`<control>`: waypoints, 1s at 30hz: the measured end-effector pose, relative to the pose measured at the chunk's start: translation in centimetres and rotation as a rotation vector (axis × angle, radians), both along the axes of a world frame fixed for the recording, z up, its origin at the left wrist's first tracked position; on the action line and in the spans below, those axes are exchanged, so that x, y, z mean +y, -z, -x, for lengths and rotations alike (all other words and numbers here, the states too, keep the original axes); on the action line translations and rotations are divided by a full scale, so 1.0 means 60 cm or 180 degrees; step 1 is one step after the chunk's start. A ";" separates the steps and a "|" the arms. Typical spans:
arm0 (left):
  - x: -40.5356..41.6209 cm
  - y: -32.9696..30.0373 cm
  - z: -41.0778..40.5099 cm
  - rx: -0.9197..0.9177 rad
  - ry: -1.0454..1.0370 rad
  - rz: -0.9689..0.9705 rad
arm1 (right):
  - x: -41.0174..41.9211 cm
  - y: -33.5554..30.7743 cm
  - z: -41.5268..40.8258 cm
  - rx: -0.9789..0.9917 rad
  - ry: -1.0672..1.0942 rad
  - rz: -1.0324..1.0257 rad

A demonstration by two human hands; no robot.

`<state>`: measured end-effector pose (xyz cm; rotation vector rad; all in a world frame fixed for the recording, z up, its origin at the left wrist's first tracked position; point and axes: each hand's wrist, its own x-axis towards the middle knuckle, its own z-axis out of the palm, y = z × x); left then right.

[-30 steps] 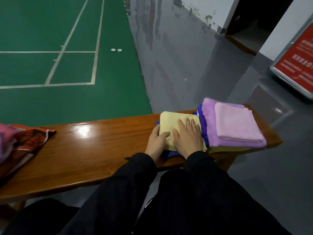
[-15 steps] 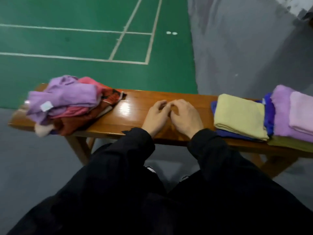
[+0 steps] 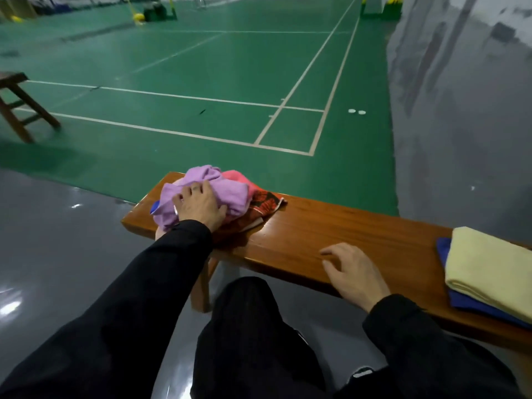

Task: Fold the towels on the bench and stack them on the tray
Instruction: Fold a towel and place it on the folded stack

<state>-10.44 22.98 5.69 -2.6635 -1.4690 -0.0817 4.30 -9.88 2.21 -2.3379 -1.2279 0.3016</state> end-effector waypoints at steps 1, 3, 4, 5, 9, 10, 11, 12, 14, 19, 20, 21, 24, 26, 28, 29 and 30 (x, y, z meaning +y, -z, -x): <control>0.004 -0.001 -0.001 0.0005 0.0006 -0.0024 | -0.004 -0.002 -0.002 -0.0004 0.0026 0.0019; 0.009 -0.002 -0.004 -0.0160 0.0140 -0.0095 | -0.011 -0.007 -0.006 -0.0025 0.0068 0.0054; 0.006 -0.006 -0.005 -0.0404 0.0246 -0.0050 | -0.015 -0.011 -0.008 -0.0035 0.0087 0.0048; 0.001 -0.013 -0.007 -0.0665 0.0407 0.0036 | -0.017 -0.017 -0.009 -0.0039 0.0109 0.0021; -0.061 -0.097 -0.019 -0.1819 0.1241 0.0217 | -0.011 -0.055 -0.007 0.0246 0.0172 -0.0332; -0.089 -0.132 -0.022 -0.2216 0.1413 0.0434 | -0.006 -0.069 -0.004 0.0427 0.0179 -0.0543; -0.121 -0.168 -0.025 -0.2674 0.1595 0.0769 | 0.000 -0.085 0.000 0.0701 0.0161 -0.0826; -0.155 -0.204 -0.029 -0.3136 0.1769 0.1231 | 0.006 -0.102 0.005 0.1047 0.0105 -0.1148; -0.214 -0.263 -0.042 -0.3886 0.1938 0.2296 | 0.017 -0.132 0.016 0.1771 -0.0087 -0.1621; -0.302 -0.350 -0.063 -0.4015 0.2130 0.5052 | 0.023 -0.181 0.015 0.2264 -0.0251 -0.2044; -0.318 -0.360 -0.068 -0.3950 0.2145 0.5413 | 0.016 -0.190 0.007 0.2249 -0.0287 -0.2024; -0.337 -0.371 -0.075 -0.3942 0.2208 0.5614 | 0.008 -0.199 -0.002 0.2308 -0.0344 -0.1998; -0.364 -0.379 -0.108 -0.4193 0.2421 0.5077 | -0.014 -0.219 -0.019 0.2662 -0.0386 -0.1958; -0.355 -0.361 -0.141 -0.4127 0.2268 0.5121 | -0.024 -0.221 -0.029 0.2455 -0.0143 -0.1968; -0.362 -0.339 -0.162 -0.3938 0.1851 0.6023 | -0.036 -0.224 -0.032 0.2502 0.0033 -0.2252; -0.369 -0.313 -0.167 -0.3978 0.1588 0.6249 | -0.042 -0.228 -0.032 0.2685 0.0140 -0.2515; -0.372 -0.283 -0.175 -0.3993 0.1450 0.6321 | -0.047 -0.234 -0.033 0.2940 0.0264 -0.2823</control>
